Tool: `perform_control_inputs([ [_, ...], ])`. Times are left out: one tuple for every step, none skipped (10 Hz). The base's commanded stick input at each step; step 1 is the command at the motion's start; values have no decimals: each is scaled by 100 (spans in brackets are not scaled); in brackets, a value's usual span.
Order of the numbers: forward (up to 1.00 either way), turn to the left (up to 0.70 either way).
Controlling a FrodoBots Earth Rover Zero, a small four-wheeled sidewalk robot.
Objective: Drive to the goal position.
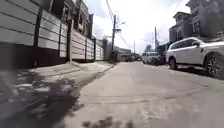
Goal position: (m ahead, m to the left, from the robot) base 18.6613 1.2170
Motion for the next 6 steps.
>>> perform_control_inputs([
  [100,-40],
  [100,-40],
  [100,-33],
  [100,-20],
  [100,-6],
  [100,0],
])
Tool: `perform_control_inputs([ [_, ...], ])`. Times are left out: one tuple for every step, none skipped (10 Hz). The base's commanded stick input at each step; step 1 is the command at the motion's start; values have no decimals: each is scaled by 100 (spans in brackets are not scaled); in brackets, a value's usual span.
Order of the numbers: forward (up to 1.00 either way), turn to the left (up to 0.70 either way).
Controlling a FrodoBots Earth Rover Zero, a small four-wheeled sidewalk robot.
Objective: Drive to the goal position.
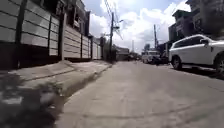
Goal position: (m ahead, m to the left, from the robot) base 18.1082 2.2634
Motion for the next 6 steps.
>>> perform_control_inputs([
  [100,0],
  [100,0],
  [100,0],
  [100,0],
  [100,0],
  [100,0],
])
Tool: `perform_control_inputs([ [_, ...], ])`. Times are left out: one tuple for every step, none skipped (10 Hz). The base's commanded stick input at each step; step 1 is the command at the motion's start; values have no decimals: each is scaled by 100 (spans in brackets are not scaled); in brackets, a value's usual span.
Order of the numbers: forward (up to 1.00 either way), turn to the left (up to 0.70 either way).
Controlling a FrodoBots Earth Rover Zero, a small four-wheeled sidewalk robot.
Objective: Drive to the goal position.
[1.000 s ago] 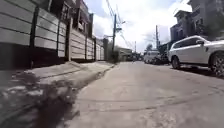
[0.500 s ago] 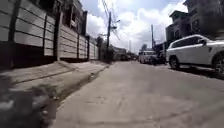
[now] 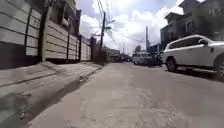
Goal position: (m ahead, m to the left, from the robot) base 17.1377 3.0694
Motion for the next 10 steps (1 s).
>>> perform_control_inputs([
  [100,0],
  [100,0],
  [100,0],
  [100,0],
  [100,0],
  [100,0],
  [100,0],
  [100,0],
  [100,0],
  [100,0],
])
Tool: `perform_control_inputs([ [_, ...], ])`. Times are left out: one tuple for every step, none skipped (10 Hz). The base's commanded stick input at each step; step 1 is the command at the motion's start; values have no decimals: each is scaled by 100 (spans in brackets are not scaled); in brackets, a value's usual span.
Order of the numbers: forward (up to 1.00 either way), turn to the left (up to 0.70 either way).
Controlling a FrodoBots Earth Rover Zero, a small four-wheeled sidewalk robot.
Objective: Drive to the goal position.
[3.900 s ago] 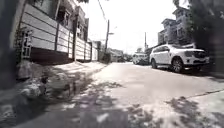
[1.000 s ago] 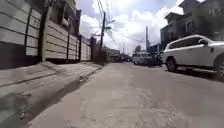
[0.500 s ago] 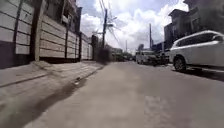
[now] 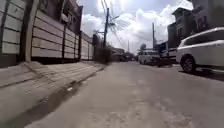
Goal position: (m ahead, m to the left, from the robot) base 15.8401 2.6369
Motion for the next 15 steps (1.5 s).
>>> perform_control_inputs([
  [100,0],
  [100,0],
  [100,0],
  [100,0],
  [100,0],
  [100,0],
  [100,0],
  [100,0],
  [100,0],
  [100,0],
  [100,0],
  [100,0],
  [100,0],
  [100,0],
  [100,0],
])
